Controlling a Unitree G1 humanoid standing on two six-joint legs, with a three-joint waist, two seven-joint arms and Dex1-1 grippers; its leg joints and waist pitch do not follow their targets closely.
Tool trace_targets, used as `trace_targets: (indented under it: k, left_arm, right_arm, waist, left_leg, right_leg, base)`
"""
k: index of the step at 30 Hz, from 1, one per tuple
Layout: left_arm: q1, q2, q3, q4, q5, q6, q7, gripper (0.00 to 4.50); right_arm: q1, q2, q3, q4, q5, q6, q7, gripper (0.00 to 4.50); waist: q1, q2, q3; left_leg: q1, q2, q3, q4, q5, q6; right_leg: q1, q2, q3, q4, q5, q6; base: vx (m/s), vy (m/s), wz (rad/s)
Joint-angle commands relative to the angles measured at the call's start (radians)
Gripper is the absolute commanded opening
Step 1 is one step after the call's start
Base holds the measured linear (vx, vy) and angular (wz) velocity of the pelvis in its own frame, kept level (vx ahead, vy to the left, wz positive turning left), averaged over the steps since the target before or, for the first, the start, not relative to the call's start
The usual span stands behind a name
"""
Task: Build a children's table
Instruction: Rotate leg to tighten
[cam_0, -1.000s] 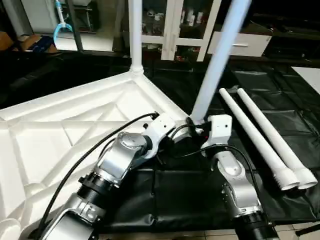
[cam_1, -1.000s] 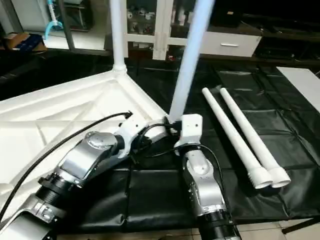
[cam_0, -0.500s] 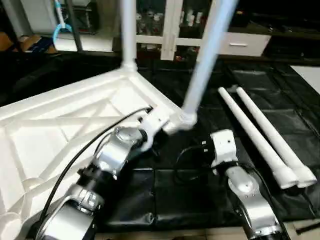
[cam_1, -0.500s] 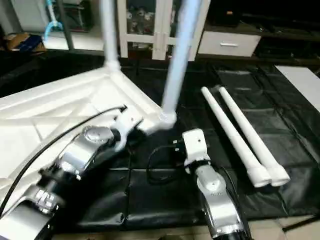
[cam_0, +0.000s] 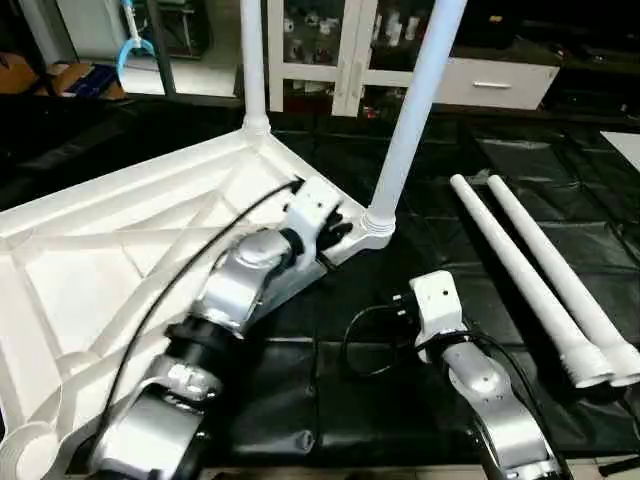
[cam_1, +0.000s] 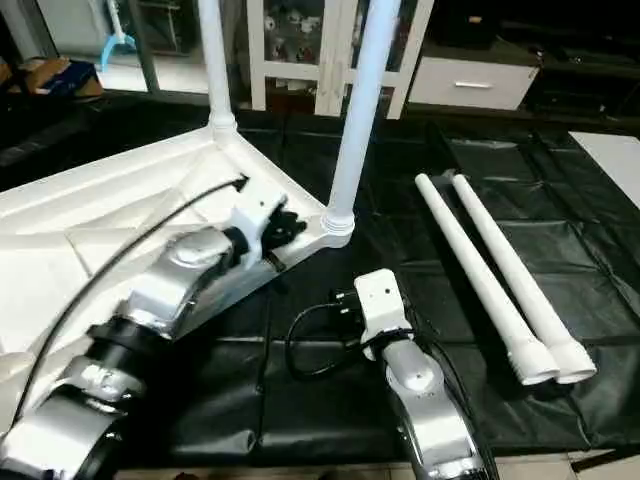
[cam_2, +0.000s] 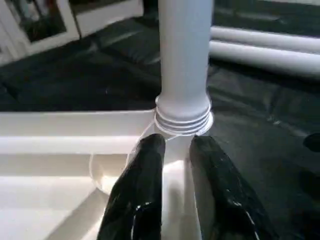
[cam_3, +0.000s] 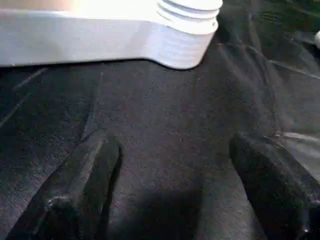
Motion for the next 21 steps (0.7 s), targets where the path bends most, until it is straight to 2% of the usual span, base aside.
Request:
trace_targets:
  k: [1, 2, 3, 4, 5, 6, 7, 8, 9, 10, 13, 14, 15, 16, 17, 18, 19, 20, 21]
  left_arm:
    - [0.017, 0.036, 0.0, -0.068, -0.005, 0.038, -0.052, 1.03]
    - [0.052, 0.121, -0.001, -0.147, -0.018, 0.101, -0.126, 1.03]
    - [0.067, 0.159, -0.002, -0.18, -0.024, 0.13, -0.159, 1.03]
    - [0.08, 0.192, -0.003, -0.208, -0.028, 0.155, -0.186, 1.03]
    - [0.154, 0.38, -0.007, -0.327, -0.046, 0.224, -0.332, 1.03]
    - [0.154, 0.38, -0.007, -0.327, -0.046, 0.224, -0.332, 1.03]
    - [0.178, 0.455, 0.0, -0.359, -0.047, 0.245, -0.379, 1.03]
    - [0.191, 0.501, 0.01, -0.371, -0.047, 0.252, -0.405, 1.03]
    - [0.2, 0.556, 0.034, -0.371, -0.04, 0.257, -0.423, 1.03]
    - [0.205, 0.585, 0.051, -0.37, -0.037, 0.257, -0.431, 1.03]
    - [0.224, 0.7, 0.133, -0.377, -0.058, 0.265, -0.49, 1.03]
    - [0.224, 0.7, 0.133, -0.377, -0.058, 0.265, -0.49, 1.03]
    - [0.245, 0.761, 0.153, -0.377, -0.057, 0.259, -0.531, 1.03]
    - [0.245, 0.761, 0.153, -0.377, -0.057, 0.259, -0.531, 1.03]
    - [0.28, 0.824, 0.162, -0.38, -0.043, 0.251, -0.57, 1.03]
    - [0.28, 0.824, 0.162, -0.38, -0.043, 0.251, -0.57, 1.03]
    - [0.335, 0.893, 0.16, -0.409, -0.045, 0.267, -0.601, 1.03]
    - [0.335, 0.893, 0.16, -0.409, -0.045, 0.267, -0.601, 1.03]
    - [0.35, 0.903, 0.155, -0.427, -0.056, 0.284, -0.598, 1.03]
  right_arm:
    - [0.002, -0.007, 0.0, -0.03, -0.002, 0.013, 0.011, 3.89]
    - [-0.003, -0.016, 0.005, -0.036, 0.005, 0.011, 0.029, 3.89]
    - [-0.005, -0.02, 0.008, -0.037, 0.008, 0.01, 0.038, 3.89]
    - [-0.007, -0.024, 0.01, -0.039, 0.01, 0.009, 0.045, 3.89]
    - [-0.012, -0.039, 0.016, -0.053, 0.014, 0.004, 0.07, 3.89]
    - [-0.012, -0.039, 0.016, -0.053, 0.014, 0.004, 0.07, 3.89]
    - [-0.014, -0.042, 0.016, -0.057, 0.015, 0.004, 0.075, 3.89]
    - [-0.014, -0.043, 0.016, -0.059, 0.016, 0.005, 0.076, 3.89]
    - [-0.015, -0.042, 0.015, -0.06, 0.018, 0.005, 0.079, 3.89]
    - [-0.014, -0.041, 0.015, -0.062, 0.018, 0.006, 0.08, 3.89]
    - [-0.013, -0.041, 0.02, -0.062, 0.015, 0.004, 0.091, 3.89]
    - [-0.013, -0.041, 0.02, -0.062, 0.015, 0.004, 0.091, 3.89]
    - [-0.011, -0.039, 0.022, -0.062, 0.014, 0.003, 0.094, 3.89]
    - [-0.011, -0.039, 0.022, -0.062, 0.014, 0.003, 0.094, 3.89]
    - [-0.009, -0.036, 0.026, -0.062, 0.014, 0.003, 0.1, 3.89]
    - [-0.009, -0.036, 0.026, -0.062, 0.014, 0.003, 0.1, 3.89]
    - [-0.008, -0.032, 0.033, -0.062, 0.015, 0.005, 0.108, 3.89]
    - [-0.008, -0.032, 0.033, -0.062, 0.015, 0.005, 0.108, 3.89]
    - [-0.009, -0.031, 0.035, -0.063, 0.016, 0.005, 0.11, 3.89]
  waist:
    - [0.003, 0.006, -0.058]
    - [0.002, 0.006, -0.053]
    - [0.004, 0.007, -0.057]
    - [-0.003, 0.007, -0.054]
    - [-0.006, 0.011, -0.054]
    - [-0.012, 0.013, -0.054]
    - [-0.02, 0.016, -0.051]
    - [-0.016, 0.02, -0.048]
    - [-0.017, 0.02, -0.048]
    - [-0.014, 0.022, -0.044]
    - [0.0, 0.027, -0.042]
    - [0.0, 0.026, -0.041]
    - [0.0, 0.025, -0.041]
    - [0.002, 0.025, -0.041]
    - [0.001, 0.025, -0.041]
    - [-0.001, 0.026, -0.04]
    - [-0.004, 0.025, -0.04]
    - [-0.001, 0.015, -0.035]
    - [-0.001, 0.016, -0.035]
  left_leg:
    - [0.02, 0.036, -0.019, -0.073, -0.207, 0.031]
    - [0.02, 0.038, -0.018, -0.076, -0.225, 0.022]
    - [0.022, 0.04, -0.022, -0.076, -0.224, 0.015]
    - [0.01, 0.038, -0.026, -0.083, -0.217, 0.005]
    - [0.018, 0.038, -0.026, -0.081, -0.233, -0.005]
    - [0.018, 0.036, -0.024, -0.081, -0.229, -0.007]
    - [0.021, 0.036, -0.023, -0.083, -0.241, -0.015]
    - [0.029, 0.034, -0.019, -0.08, -0.257, -0.021]
    - [0.03, 0.036, -0.019, -0.083, -0.256, -0.022]
    - [0.03, 0.035, -0.018, -0.085, -0.262, -0.029]
    - [0.041, 0.038, -0.017, -0.089, -0.277, -0.052]
    - [0.04, 0.037, -0.017, -0.09, -0.289, -0.057]
    - [0.037, 0.036, -0.017, -0.091, -0.288, -0.059]
    - [0.037, 0.036, -0.019, -0.092, -0.291, -0.064]
    - [0.035, 0.036, -0.02, -0.093, -0.292, -0.066]
    - [0.035, 0.036, -0.02, -0.094, -0.297, -0.066]
    - [0.033, 0.036, -0.022, -0.095, -0.305, -0.068]
    - [0.03, 0.038, -0.024, -0.098, -0.315, -0.061]
    - [0.031, 0.038, -0.023, -0.099, -0.318, -0.062]
  right_leg:
    - [0.048, -0.058, 0.031, -0.067, -0.142, -0.202]
    - [0.044, -0.058, 0.033, -0.071, -0.17, -0.191]
    - [0.048, -0.062, 0.032, -0.065, -0.168, -0.19]
    - [0.053, -0.061, 0.031, -0.059, -0.177, -0.176]
    - [0.046, -0.061, 0.031, -0.06, -0.194, -0.167]
    - [0.045, -0.059, 0.033, -0.06, -0.191, -0.167]
    - [0.039, -0.053, 0.033, -0.061, -0.196, -0.168]
    - [0.031, -0.05, 0.034, -0.063, -0.201, -0.17]
    - [0.031, -0.05, 0.035, -0.064, -0.199, -0.173]
    - [0.028, -0.048, 0.035, -0.064, -0.203, -0.173]
    - [0.022, -0.047, 0.034, -0.062, -0.191, -0.177]
    - [0.022, -0.047, 0.035, -0.061, -0.199, -0.175]
    - [0.025, -0.048, 0.035, -0.061, -0.2, -0.173]
    - [0.025, -0.051, 0.036, -0.061, -0.206, -0.166]
    - [0.026, -0.052, 0.036, -0.061, -0.213, -0.161]
    - [0.025, -0.053, 0.038, -0.061, -0.22, -0.158]
    - [0.026, -0.053, 0.037, -0.062, -0.231, -0.156]
    - [0.024, -0.057, 0.04, -0.061, -0.263, -0.15]
    - [0.024, -0.057, 0.04, -0.064, -0.272, -0.149]
  base:
    - [0.0, 0.0, 0.0]
    - [0.0, 0.0, 0.0]
    - [0.0, 0.0, 0.0]
    - [0.0, 0.0, 0.0]
    - [0.0, 0.0, 0.0]
    - [0.0, 0.0, 0.0]
    - [0.0, 0.0, 0.0]
    - [0.0, 0.0, 0.0]
    - [0.0, 0.0, 0.0]
    - [0.0, 0.0, 0.0]
    - [0.0, 0.0, 0.0]
    - [0.0, 0.0, 0.0]
    - [0.0, 0.0, 0.0]
    - [0.0, 0.0, 0.0]
    - [0.0, 0.0, 0.0]
    - [0.0, 0.0, 0.0]
    - [0.0, 0.0, 0.0]
    - [0.0, 0.0, 0.0]
    - [0.0, 0.0, 0.0]
